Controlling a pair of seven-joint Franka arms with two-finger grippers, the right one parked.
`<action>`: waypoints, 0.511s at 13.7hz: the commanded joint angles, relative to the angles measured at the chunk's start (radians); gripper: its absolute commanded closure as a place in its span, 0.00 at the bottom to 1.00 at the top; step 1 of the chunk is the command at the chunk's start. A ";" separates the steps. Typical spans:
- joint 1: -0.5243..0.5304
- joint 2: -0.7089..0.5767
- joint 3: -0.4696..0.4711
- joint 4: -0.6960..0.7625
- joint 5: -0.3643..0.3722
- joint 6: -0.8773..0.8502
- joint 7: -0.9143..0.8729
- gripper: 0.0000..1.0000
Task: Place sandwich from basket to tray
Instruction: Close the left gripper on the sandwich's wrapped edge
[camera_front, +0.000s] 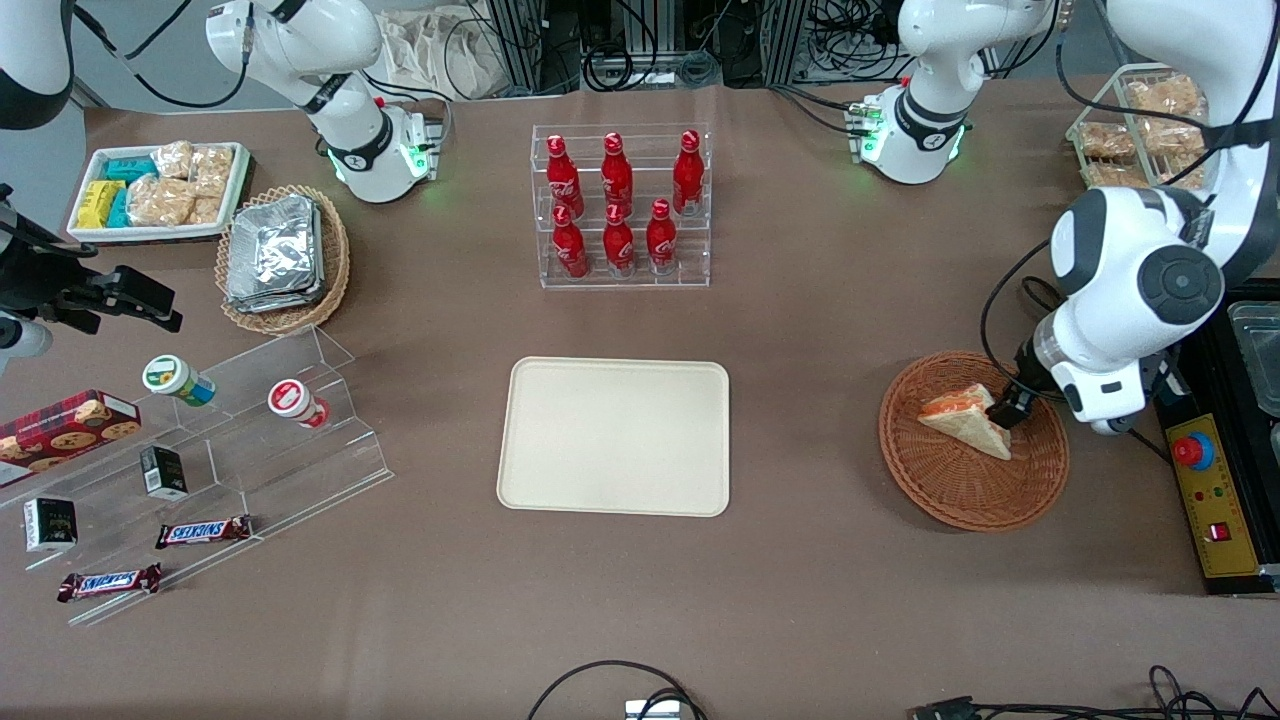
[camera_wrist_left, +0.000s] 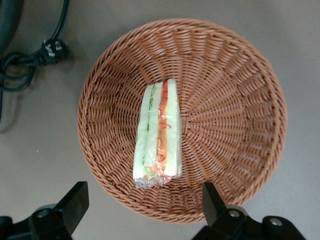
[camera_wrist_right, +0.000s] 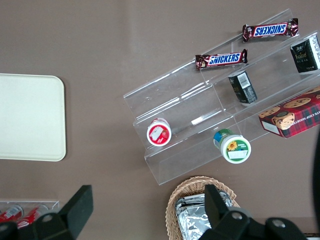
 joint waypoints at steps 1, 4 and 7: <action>0.005 0.039 0.006 0.000 0.021 0.047 -0.080 0.00; 0.005 0.077 0.008 0.002 0.021 0.065 -0.106 0.00; 0.004 0.123 0.008 0.000 0.023 0.122 -0.135 0.00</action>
